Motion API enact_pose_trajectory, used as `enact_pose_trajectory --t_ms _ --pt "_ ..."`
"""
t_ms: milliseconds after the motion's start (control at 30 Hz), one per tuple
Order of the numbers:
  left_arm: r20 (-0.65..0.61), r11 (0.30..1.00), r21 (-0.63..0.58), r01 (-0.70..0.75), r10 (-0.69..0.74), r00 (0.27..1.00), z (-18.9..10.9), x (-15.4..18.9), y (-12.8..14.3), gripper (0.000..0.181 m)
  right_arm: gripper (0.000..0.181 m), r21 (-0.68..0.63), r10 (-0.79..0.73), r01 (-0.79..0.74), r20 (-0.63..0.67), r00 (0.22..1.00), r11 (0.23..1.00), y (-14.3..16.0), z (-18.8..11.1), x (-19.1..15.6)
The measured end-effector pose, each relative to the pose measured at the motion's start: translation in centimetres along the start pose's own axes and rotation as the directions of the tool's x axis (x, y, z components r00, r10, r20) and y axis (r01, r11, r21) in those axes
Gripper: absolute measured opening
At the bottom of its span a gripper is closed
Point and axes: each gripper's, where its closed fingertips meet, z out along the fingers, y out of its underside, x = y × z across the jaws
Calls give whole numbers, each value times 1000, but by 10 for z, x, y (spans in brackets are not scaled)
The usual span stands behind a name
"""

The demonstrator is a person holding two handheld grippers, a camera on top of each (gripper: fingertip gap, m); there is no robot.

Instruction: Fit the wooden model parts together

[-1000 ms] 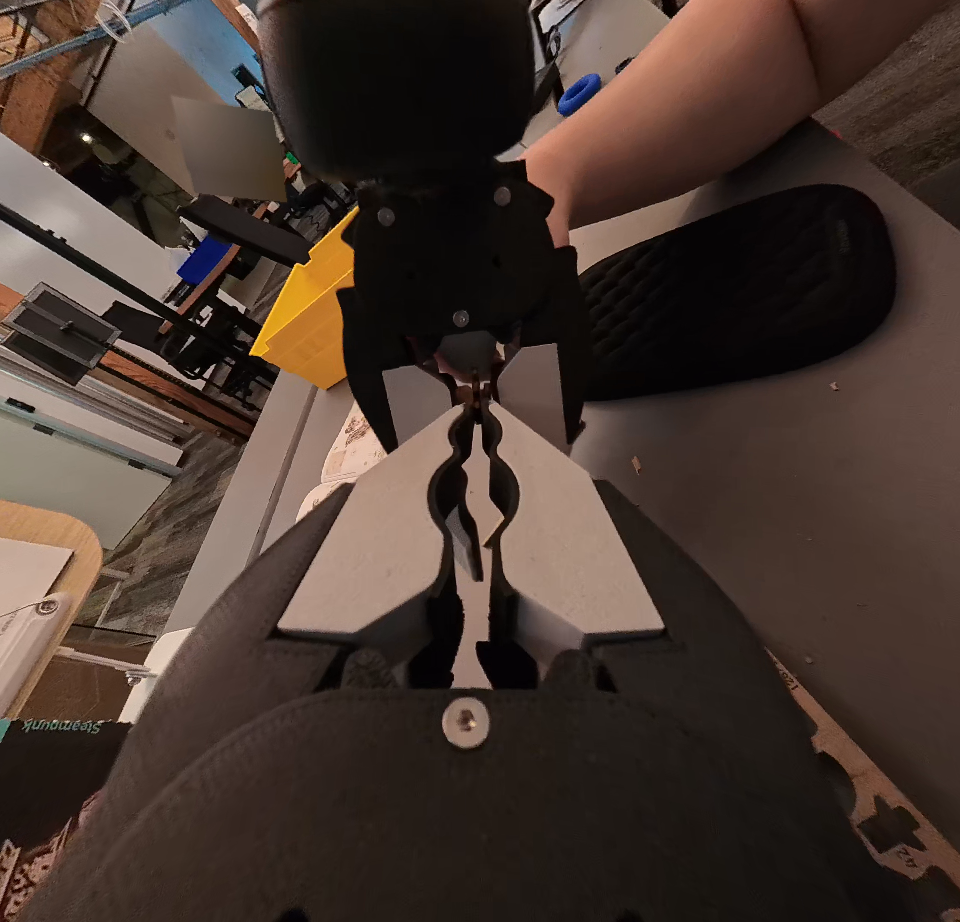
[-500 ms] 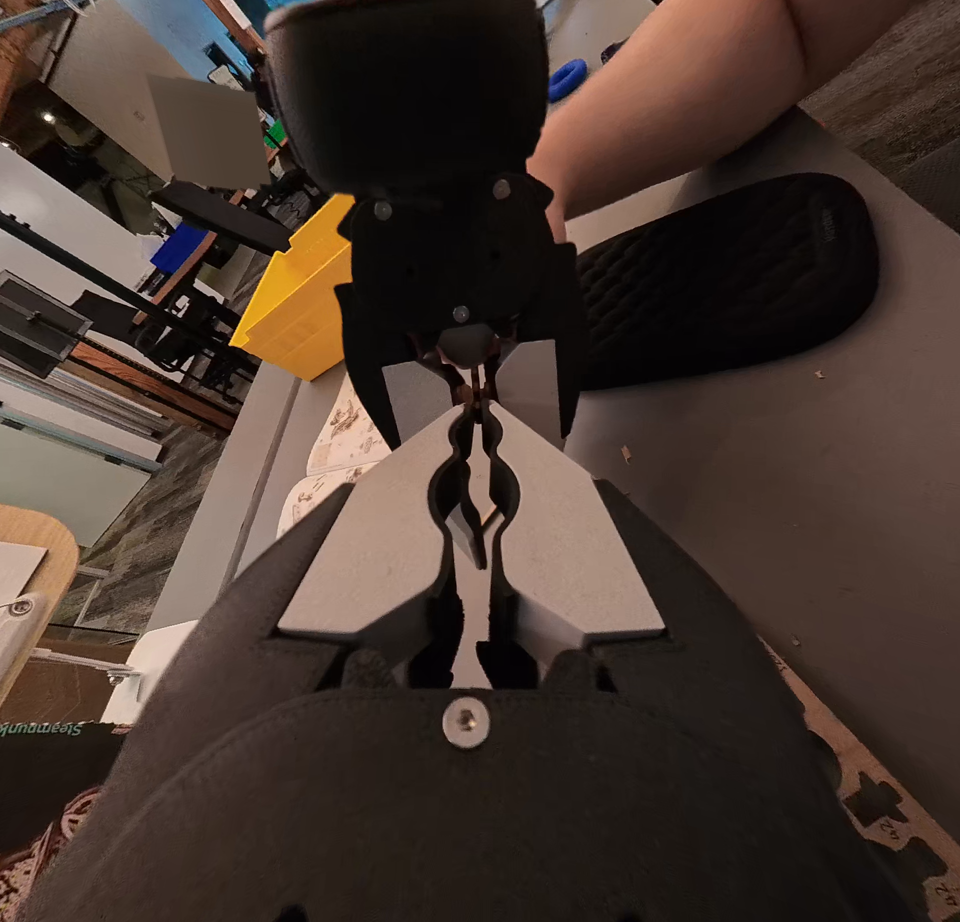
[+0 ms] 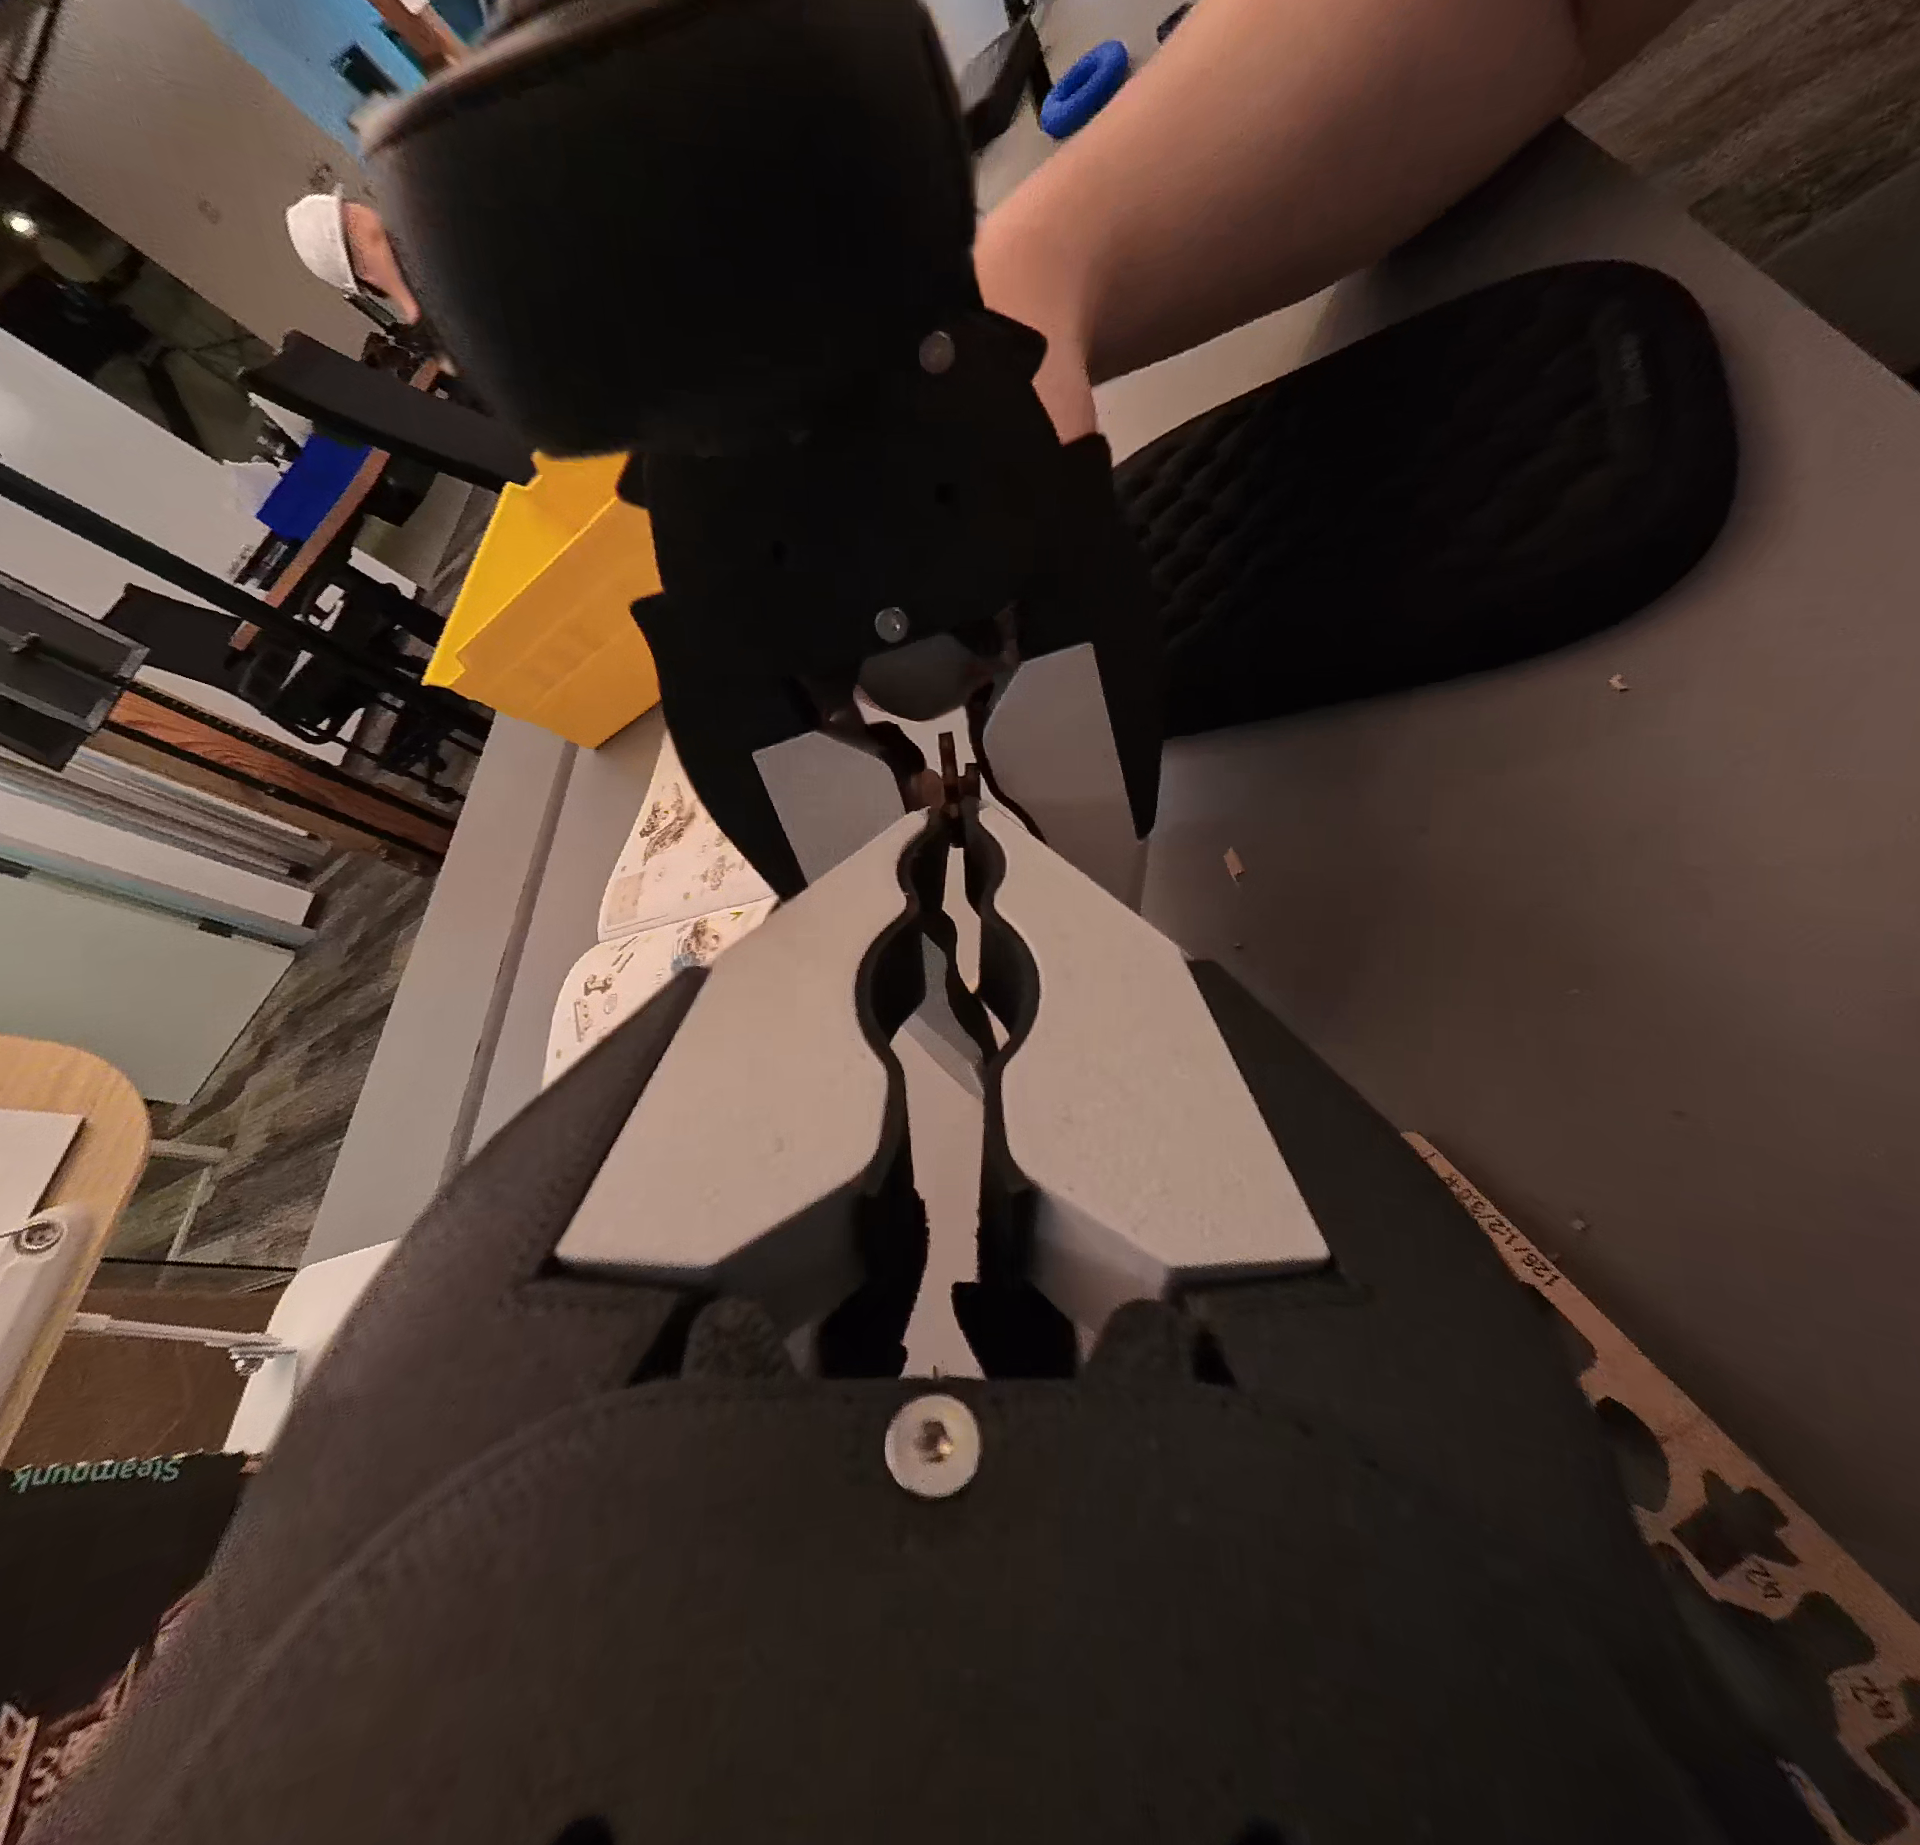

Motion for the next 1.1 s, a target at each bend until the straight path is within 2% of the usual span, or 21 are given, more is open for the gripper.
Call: enact_pose_trajectory --t_ms 33,133,267,367,467,567,667,767,1000,1100 --pt "-11 1000 -7 -2 2 1000 1 2 1 1 22 -21 -13 13 0 1000 1000 3 1 -1" --pt "-35 1000 -13 -20 20 999 3 7 1 0 15 -47 -71 71 1 997 996 7 2 -6" --pt "-11 1000 -6 -15 14 1000 2 3 2 0 15 -13 -5 5 -8 1000 1000 5 2 -2" --pt "-25 1000 -6 -13 13 1000 1 5 3 0 16 -21 -18 17 -21 1000 1000 5 4 -2" --pt "-29 1000 -13 -20 19 999 2 6 4 1 17 -22 28 -27 34 999 999 5 4 -7" --pt "16 1000 7 -27 27 1000 -1 -2 0 1 19 67 -2 5 -42 999 998 -6 -2 6" --pt "63 999 6 -37 37 997 -7 -12 2 1 26 62 -53 64 -161 986 996 -4 -15 25" --pt "95 1000 13 -27 25 995 -11 -19 3 0 28 90 -55 72 -181 982 993 -10 -27 29" --pt "108 999 -11 -42 43 993 -11 -21 8 1 23 69 -47 65 -240 970 995 -14 -36 35" --pt "113 997 -45 -62 66 991 -9 -21 12 1 7 42 -75 89 -267 961 995 -12 -39 37"
